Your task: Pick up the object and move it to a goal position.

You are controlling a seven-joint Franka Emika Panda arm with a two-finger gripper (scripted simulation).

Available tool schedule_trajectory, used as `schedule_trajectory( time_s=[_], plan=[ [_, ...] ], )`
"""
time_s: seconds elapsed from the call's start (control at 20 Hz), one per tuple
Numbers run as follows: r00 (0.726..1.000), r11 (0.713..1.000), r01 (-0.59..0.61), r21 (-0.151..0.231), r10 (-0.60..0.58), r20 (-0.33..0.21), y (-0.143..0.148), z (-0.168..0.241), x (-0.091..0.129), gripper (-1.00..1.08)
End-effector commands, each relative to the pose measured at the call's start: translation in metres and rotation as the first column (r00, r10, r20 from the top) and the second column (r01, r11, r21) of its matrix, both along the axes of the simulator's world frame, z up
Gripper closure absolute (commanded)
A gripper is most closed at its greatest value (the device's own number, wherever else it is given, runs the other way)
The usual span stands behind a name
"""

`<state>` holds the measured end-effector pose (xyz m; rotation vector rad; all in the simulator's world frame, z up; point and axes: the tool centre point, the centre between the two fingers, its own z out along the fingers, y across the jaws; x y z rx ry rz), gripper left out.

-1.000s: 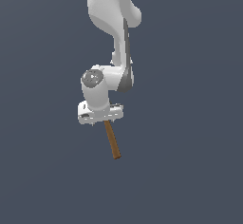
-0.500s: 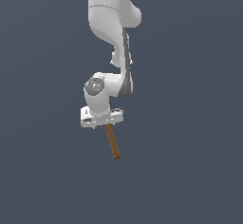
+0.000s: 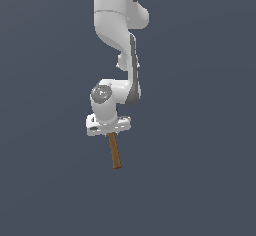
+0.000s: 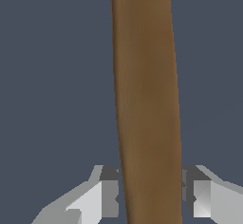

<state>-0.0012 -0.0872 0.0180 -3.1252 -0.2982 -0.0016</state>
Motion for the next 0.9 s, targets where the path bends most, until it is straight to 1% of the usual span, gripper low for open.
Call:
schedule_trajectory(
  time_s=[0.0, 0.2, 0.25, 0.45, 0.65, 0.85],
  plan=[
    [1.000, 1.000, 0.007, -0.002, -0.007, -0.001, -0.005, -0.001, -0.001, 1.08],
    [1.000, 1.000, 0.007, -0.002, -0.007, -0.001, -0.005, -0.001, -0.001, 1.08],
    [1.000, 1.000, -0.002, 0.001, 0.002, 0.000, 0.002, 0.000, 0.000, 1.08],
    [1.000, 1.000, -0.002, 0.001, 0.002, 0.000, 0.003, 0.005, 0.001, 1.08],
    [1.000, 1.000, -0.002, 0.001, 0.002, 0.000, 0.007, 0.019, 0.002, 1.08],
    [1.000, 1.000, -0.002, 0.001, 0.002, 0.000, 0.015, 0.044, 0.004, 1.08]
  ],
)
